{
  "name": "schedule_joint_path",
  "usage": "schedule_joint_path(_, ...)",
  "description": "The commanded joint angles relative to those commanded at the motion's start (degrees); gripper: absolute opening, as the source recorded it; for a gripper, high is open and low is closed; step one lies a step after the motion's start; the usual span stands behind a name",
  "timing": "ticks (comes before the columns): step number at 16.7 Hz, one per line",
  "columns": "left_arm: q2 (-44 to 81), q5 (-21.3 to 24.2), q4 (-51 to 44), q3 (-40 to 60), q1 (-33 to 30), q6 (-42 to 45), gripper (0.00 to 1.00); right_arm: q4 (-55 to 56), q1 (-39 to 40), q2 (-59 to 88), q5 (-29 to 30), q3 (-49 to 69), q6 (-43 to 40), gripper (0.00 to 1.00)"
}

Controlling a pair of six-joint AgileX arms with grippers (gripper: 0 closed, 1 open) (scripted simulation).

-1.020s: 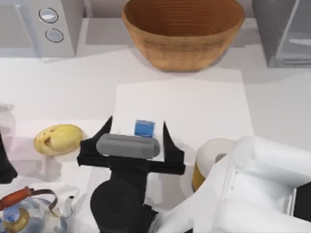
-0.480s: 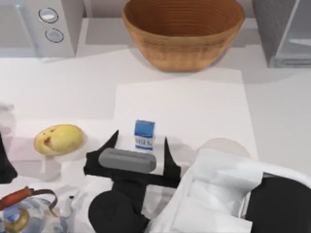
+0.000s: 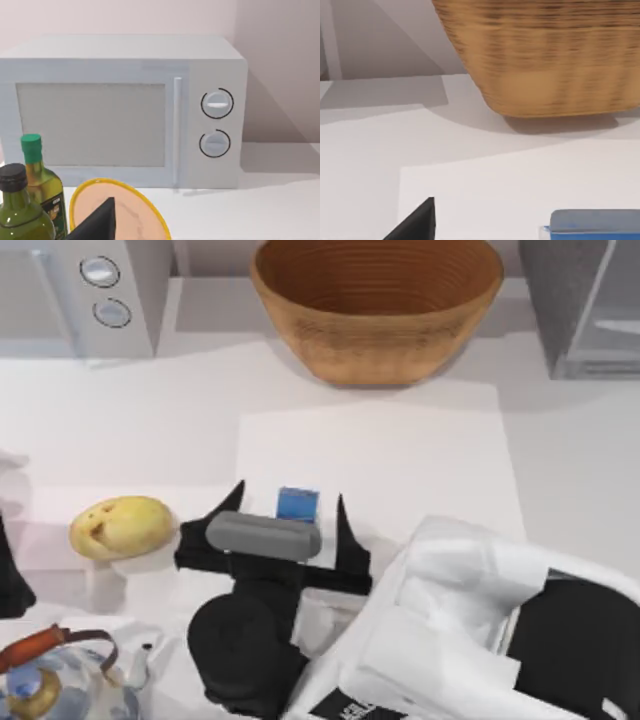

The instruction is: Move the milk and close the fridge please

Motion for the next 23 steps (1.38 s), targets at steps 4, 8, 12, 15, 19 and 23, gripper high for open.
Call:
schedule_joint_path(4,0.0,0.0,0.0,0.0,0.0,0.0,1.0,0.49,-1.56,0.08,-1.48,-0.51,0.06,1.0)
schedule_joint_path(8,0.0,0.0,0.0,0.0,0.0,0.0,1.0,0.49,-1.56,0.08,-1.48,-0.51,0.06,0.85)
schedule_joint_path(12,0.0,0.0,0.0,0.0,0.0,0.0,1.0,0.49,-1.56,0.08,-1.48,-0.51,0.06,0.55)
schedule_joint_path(15,0.0,0.0,0.0,0.0,0.0,0.0,1.0,0.49,-1.56,0.08,-1.48,-0.51,0.06,0.32)
schedule_joint_path(19,0.0,0.0,0.0,0.0,0.0,0.0,1.0,0.49,-1.56,0.08,-1.48,-0.51,0.06,0.02)
schedule_joint_path(23,0.0,0.0,0.0,0.0,0.0,0.0,1.0,0.49,-1.56,0.08,-1.48,-0.51,0.06,0.0)
